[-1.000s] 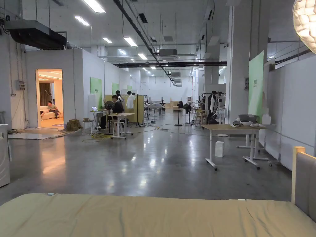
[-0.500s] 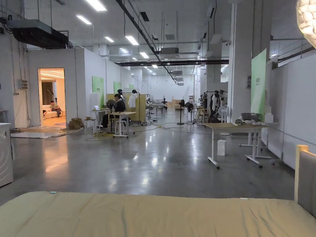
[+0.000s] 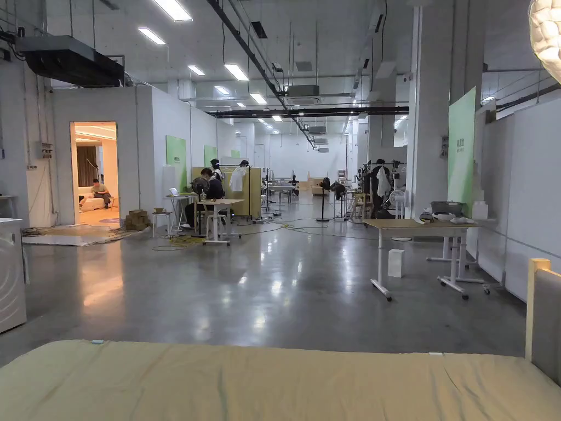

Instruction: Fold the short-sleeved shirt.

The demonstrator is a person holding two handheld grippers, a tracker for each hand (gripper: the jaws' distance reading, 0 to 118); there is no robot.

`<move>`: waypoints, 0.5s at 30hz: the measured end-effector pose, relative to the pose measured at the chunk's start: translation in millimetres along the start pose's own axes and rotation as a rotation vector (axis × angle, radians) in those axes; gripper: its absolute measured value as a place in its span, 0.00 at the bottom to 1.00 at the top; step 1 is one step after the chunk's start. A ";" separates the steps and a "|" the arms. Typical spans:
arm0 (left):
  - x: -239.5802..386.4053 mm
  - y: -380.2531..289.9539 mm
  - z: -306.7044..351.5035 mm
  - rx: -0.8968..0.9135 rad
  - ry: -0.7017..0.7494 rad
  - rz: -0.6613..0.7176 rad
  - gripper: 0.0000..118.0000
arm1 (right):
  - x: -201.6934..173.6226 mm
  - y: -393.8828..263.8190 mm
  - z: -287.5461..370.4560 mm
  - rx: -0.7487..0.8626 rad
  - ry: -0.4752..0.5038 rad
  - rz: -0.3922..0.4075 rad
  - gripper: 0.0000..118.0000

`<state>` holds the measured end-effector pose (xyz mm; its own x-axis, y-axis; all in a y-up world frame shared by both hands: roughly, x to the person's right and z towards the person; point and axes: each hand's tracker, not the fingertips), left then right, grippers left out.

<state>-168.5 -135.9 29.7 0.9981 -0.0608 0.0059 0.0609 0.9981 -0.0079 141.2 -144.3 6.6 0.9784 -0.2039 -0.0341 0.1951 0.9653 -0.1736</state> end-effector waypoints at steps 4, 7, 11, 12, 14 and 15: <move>-2.1 1.3 0.6 0.005 0.008 0.007 1.00 | -2.9 -3.1 6.3 0.010 0.045 0.085 1.00; -1.8 2.1 0.6 0.012 0.010 0.014 1.00 | -9.8 -5.3 10.0 0.030 0.026 0.118 1.00; -0.2 2.8 0.3 0.011 -0.009 0.028 1.00 | -11.3 -8.1 8.2 0.016 0.163 0.114 1.00; 0.3 2.8 0.4 0.013 -0.013 0.026 1.00 | -8.8 -10.5 6.7 0.003 0.230 0.076 1.00; 2.2 2.0 0.5 0.009 -0.019 0.008 1.00 | 1.0 -11.7 3.1 0.017 0.386 0.036 1.00; 2.6 1.8 0.9 0.006 -0.015 -0.008 1.00 | 4.7 -12.8 1.6 0.013 0.449 0.020 1.00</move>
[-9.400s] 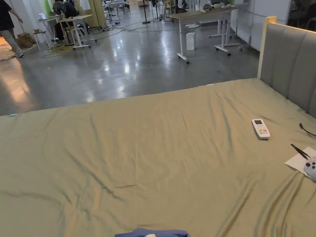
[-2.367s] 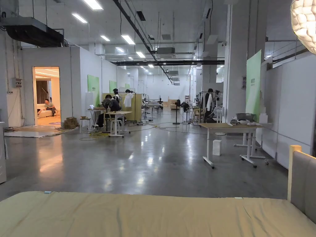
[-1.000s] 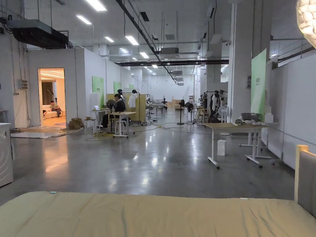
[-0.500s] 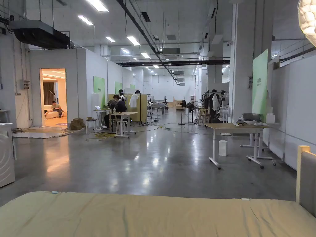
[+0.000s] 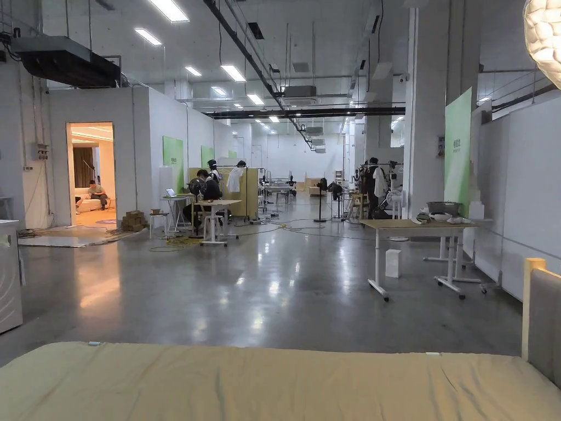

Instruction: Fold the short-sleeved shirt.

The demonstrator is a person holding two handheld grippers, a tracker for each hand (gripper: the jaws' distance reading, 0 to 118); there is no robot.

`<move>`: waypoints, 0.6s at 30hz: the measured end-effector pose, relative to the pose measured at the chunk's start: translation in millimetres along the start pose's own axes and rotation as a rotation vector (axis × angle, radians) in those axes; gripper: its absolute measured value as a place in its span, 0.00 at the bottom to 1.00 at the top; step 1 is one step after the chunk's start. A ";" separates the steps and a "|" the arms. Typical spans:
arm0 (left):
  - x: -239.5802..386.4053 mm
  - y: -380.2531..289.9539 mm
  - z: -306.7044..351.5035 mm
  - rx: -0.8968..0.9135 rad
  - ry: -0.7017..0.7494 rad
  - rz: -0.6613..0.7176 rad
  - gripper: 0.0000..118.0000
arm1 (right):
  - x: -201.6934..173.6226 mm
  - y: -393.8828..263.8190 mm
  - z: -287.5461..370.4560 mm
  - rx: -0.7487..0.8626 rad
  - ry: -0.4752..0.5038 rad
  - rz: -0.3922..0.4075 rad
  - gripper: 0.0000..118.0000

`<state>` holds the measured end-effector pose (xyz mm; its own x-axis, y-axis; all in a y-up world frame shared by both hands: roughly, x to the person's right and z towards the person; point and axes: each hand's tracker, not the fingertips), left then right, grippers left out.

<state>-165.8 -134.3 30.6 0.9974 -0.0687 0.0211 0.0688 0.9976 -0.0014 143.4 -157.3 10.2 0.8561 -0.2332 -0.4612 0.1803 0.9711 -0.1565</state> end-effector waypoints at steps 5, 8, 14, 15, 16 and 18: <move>-3.2 -1.0 2.8 0.002 0.015 0.000 1.00 | -4.1 4.2 6.7 0.098 -0.242 0.149 1.00; -6.3 -1.5 3.8 0.014 0.011 0.027 1.00 | -8.9 7.0 8.5 0.145 -0.339 0.259 1.00; -3.7 -0.7 3.0 0.024 0.011 0.014 1.00 | 5.2 2.0 13.2 0.132 -0.274 0.113 1.00; -3.3 -0.6 2.6 0.022 0.009 0.012 1.00 | 4.7 2.2 12.5 0.127 -0.279 0.117 1.00; -2.7 -1.3 2.3 0.019 0.008 0.010 1.00 | 3.8 1.4 11.0 0.109 -0.297 0.129 1.00; -1.2 -2.2 1.7 0.017 0.013 0.010 1.00 | -1.3 0.4 7.8 0.093 -0.354 0.207 1.00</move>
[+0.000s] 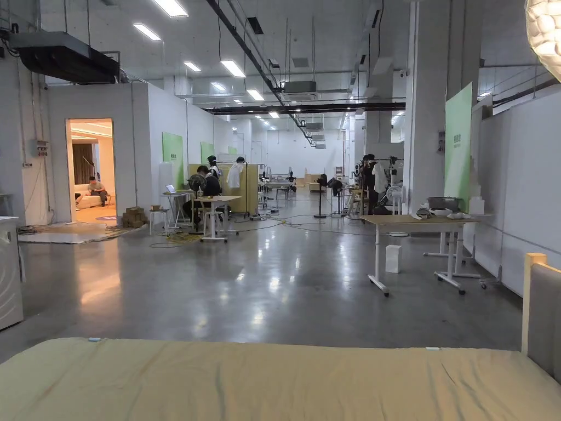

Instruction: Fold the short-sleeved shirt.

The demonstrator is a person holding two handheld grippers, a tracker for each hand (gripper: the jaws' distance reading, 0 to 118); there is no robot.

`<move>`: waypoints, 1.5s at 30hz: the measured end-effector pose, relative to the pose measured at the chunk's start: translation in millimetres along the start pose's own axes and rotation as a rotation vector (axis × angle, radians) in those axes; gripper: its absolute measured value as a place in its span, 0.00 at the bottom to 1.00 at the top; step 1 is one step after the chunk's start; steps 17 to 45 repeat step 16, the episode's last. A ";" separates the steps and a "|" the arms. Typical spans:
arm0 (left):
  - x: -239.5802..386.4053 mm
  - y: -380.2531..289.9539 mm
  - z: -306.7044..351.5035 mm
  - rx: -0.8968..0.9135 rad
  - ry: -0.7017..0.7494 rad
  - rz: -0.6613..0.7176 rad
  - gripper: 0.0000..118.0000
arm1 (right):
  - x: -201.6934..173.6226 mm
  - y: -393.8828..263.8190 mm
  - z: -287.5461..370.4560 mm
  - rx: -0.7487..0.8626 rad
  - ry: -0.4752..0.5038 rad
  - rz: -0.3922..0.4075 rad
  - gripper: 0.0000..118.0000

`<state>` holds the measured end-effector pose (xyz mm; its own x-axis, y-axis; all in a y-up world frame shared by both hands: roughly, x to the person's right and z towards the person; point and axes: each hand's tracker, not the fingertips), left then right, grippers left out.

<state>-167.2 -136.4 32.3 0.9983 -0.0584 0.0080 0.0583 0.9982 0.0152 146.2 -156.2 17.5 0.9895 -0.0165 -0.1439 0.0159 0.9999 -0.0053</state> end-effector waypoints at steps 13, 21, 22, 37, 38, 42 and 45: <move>-6.5 -6.5 -6.9 -0.014 0.042 0.026 1.00 | -11.9 -5.8 -10.7 -0.017 -0.026 0.121 1.00; -6.0 -13.6 -15.3 -0.033 0.043 0.032 1.00 | -13.7 -8.5 -16.9 -0.035 -0.039 0.136 1.00; -6.0 -13.6 -15.3 -0.033 0.043 0.032 1.00 | -13.7 -8.5 -16.9 -0.035 -0.039 0.136 1.00; -6.0 -13.6 -15.3 -0.033 0.043 0.032 1.00 | -13.7 -8.5 -16.9 -0.035 -0.039 0.136 1.00; -6.0 -13.6 -15.3 -0.033 0.043 0.032 1.00 | -13.7 -8.5 -16.9 -0.035 -0.039 0.136 1.00; -6.0 -13.6 -15.3 -0.033 0.043 0.032 1.00 | -13.7 -8.5 -16.9 -0.035 -0.039 0.136 1.00; -6.0 -13.6 -15.3 -0.033 0.043 0.032 1.00 | -13.7 -8.5 -16.9 -0.035 -0.039 0.136 1.00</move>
